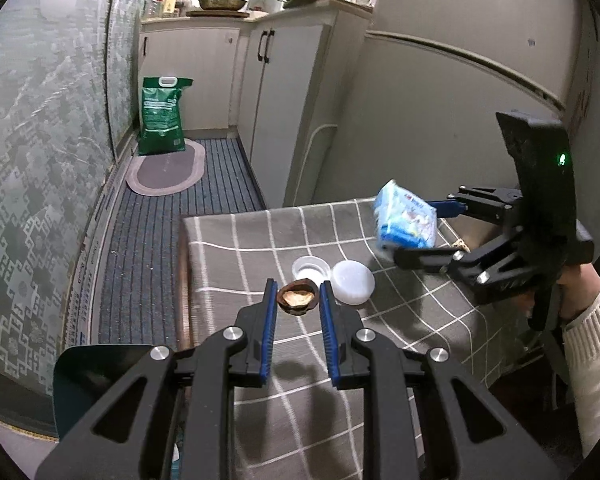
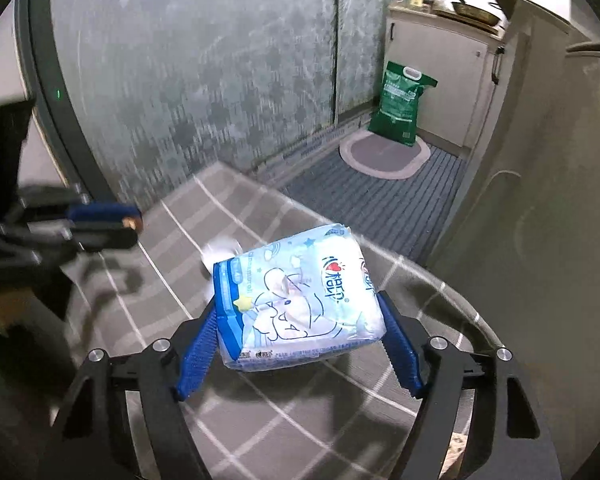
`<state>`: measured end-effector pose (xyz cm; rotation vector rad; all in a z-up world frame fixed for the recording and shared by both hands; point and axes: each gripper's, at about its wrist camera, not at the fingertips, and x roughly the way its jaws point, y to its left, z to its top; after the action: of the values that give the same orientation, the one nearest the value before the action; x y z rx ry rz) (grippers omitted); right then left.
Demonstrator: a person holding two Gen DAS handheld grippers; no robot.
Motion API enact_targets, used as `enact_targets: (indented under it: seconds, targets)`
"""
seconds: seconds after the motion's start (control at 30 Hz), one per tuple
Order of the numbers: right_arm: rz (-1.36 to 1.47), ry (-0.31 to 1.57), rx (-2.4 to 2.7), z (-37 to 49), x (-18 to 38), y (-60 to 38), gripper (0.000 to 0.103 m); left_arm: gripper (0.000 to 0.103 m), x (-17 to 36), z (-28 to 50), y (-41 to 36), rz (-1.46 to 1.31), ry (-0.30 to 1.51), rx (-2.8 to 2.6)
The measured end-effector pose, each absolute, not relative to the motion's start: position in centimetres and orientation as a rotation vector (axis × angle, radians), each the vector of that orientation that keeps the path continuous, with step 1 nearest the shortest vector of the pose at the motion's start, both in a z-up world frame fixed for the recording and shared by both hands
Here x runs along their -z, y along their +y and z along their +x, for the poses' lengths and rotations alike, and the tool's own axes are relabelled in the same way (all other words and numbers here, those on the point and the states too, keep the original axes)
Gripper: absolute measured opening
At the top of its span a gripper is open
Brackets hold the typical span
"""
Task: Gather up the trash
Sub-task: 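Close the right gripper on the blue tissue pack while the left gripper grasps the brown nut shell, then carry the blue tissue pack and nut shell over the teal bin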
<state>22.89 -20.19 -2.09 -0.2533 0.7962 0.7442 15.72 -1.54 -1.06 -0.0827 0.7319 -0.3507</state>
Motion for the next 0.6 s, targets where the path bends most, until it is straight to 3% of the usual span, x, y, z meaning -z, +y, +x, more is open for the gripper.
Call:
enact_targets:
  seconds: [0.6]
  targets:
    - [0.224, 0.834, -0.834, 20.6, 0.0, -14.5, 0.075, 0.022, 0.7, 13.1, 6.9, -0.128, 0.716, 0.225]
